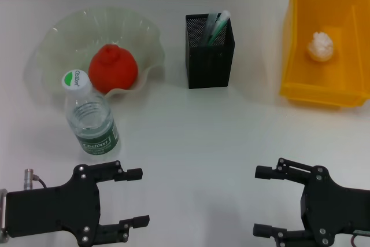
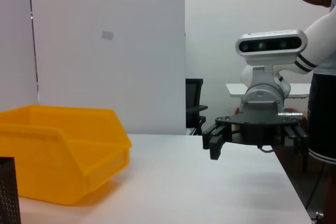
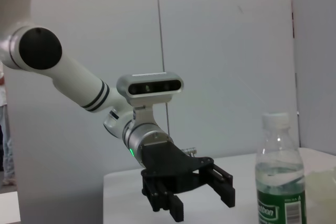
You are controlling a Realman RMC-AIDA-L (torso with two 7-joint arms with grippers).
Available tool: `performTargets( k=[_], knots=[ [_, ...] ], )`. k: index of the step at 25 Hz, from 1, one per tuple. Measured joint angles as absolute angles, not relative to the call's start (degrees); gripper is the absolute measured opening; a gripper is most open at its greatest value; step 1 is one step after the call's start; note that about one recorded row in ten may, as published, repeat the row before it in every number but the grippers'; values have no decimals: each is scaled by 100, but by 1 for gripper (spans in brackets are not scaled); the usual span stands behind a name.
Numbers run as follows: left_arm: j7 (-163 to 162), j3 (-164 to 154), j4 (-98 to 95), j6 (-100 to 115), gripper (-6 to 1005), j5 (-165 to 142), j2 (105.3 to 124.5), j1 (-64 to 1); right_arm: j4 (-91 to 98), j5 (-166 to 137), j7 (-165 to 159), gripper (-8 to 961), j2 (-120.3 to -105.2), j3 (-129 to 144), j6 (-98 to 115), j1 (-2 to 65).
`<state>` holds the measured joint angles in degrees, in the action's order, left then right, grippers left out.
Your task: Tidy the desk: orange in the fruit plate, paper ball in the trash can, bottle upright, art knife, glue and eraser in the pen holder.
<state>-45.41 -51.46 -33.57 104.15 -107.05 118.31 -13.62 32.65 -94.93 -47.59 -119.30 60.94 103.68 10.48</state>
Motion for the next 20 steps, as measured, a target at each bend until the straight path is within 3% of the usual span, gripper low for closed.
performTargets(
  k=[20],
  knots=[
    [-4541, -5143, -3357, 10419, 699, -10705, 11838, -1352, 3129, -9501, -4733, 840, -11935, 6037, 10333, 1055]
  ],
)
